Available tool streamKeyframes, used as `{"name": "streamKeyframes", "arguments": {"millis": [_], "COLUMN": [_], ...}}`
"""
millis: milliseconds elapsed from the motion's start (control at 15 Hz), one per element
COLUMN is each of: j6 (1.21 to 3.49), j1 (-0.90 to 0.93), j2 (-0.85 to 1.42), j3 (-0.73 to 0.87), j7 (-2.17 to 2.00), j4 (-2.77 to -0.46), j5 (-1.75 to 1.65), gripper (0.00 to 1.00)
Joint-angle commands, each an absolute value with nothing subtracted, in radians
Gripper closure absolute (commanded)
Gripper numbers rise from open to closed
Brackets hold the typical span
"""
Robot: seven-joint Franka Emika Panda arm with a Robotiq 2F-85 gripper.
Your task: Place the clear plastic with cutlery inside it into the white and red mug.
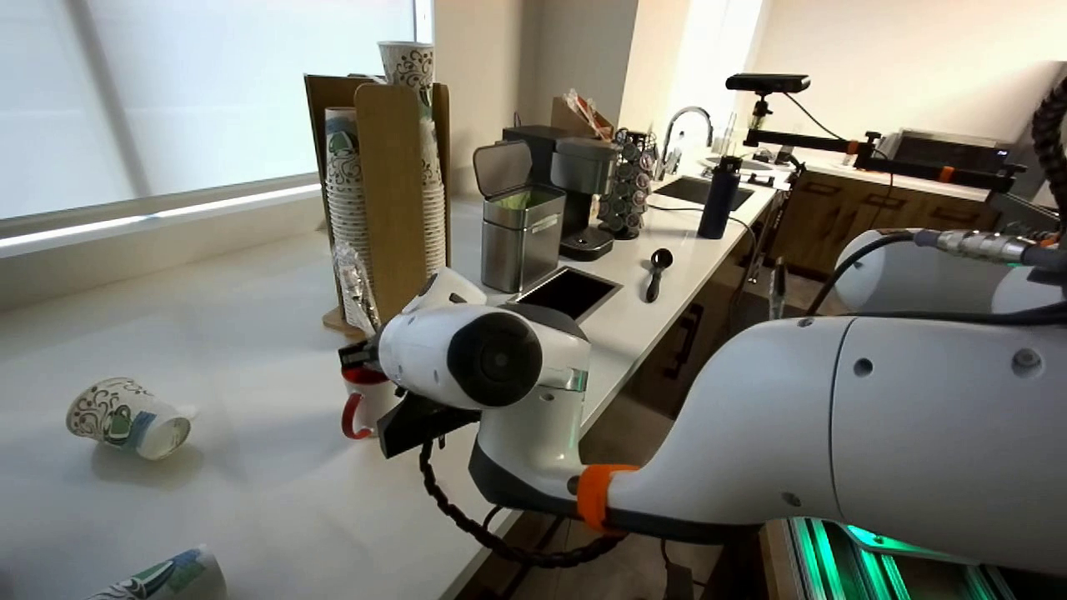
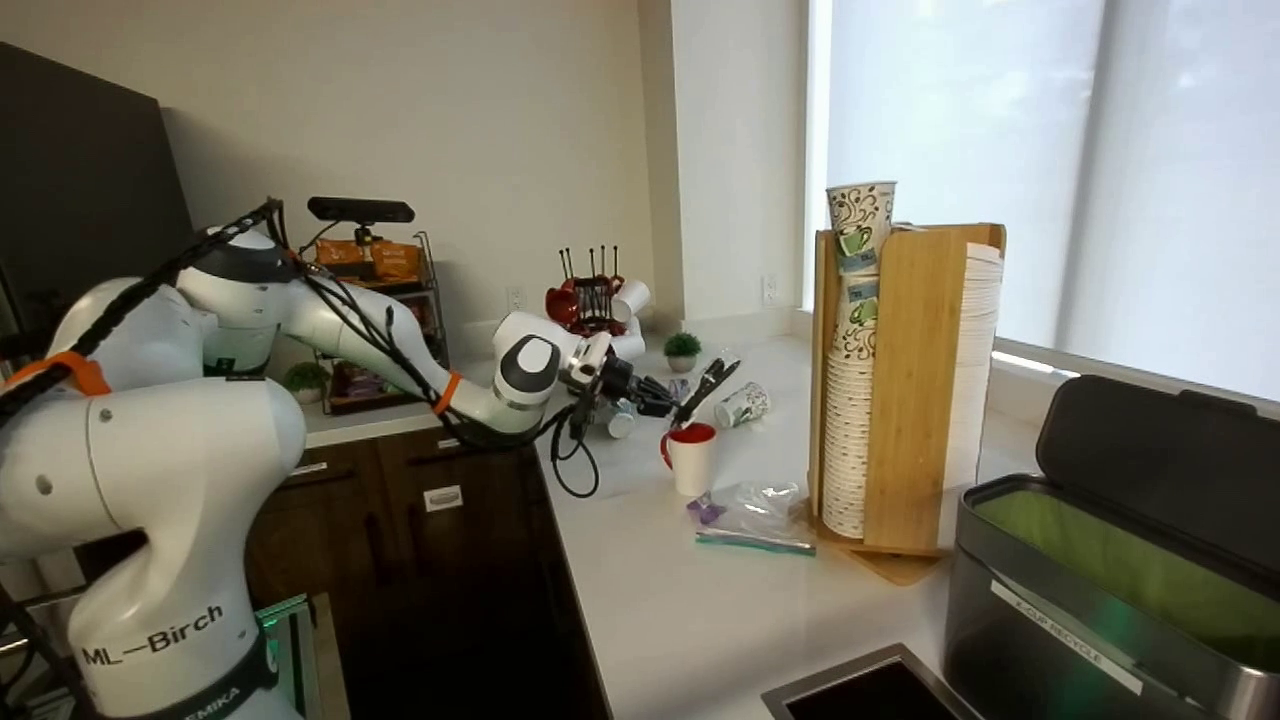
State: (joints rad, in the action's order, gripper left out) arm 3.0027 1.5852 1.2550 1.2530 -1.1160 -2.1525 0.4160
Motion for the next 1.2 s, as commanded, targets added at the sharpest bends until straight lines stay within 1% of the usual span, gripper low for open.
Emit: {"name": "streamKeyframes", "arguments": {"millis": [0,200,733,800,867,933,1000,1067,1133], "j6": [2.958,2.951,2.852,2.846,2.841,2.833,2.831,2.828,2.823], "j1": [1.567,1.552,1.55,1.541,1.549,1.547,1.548,1.545,1.545], "j2": [1.349,1.38,1.369,1.372,1.362,1.36,1.358,1.356,1.355], "j3": [1.269,1.267,1.199,1.195,1.198,1.195,1.197,1.198,1.199], "j7": [-1.171,-1.18,-1.178,-1.183,-1.181,-1.185,-1.188,-1.19,-1.191], "j4": [-2.092,-2.073,-2.029,-2.014,-2.024,-2.017,-2.017,-2.013,-2.014], "j5": [0.376,0.364,0.31,0.305,0.299,0.296,0.293,0.291,0.289], "gripper": [0.98,0.98,0.98,0.76,0.66,0.61,0.52,0.46,0.38]}}
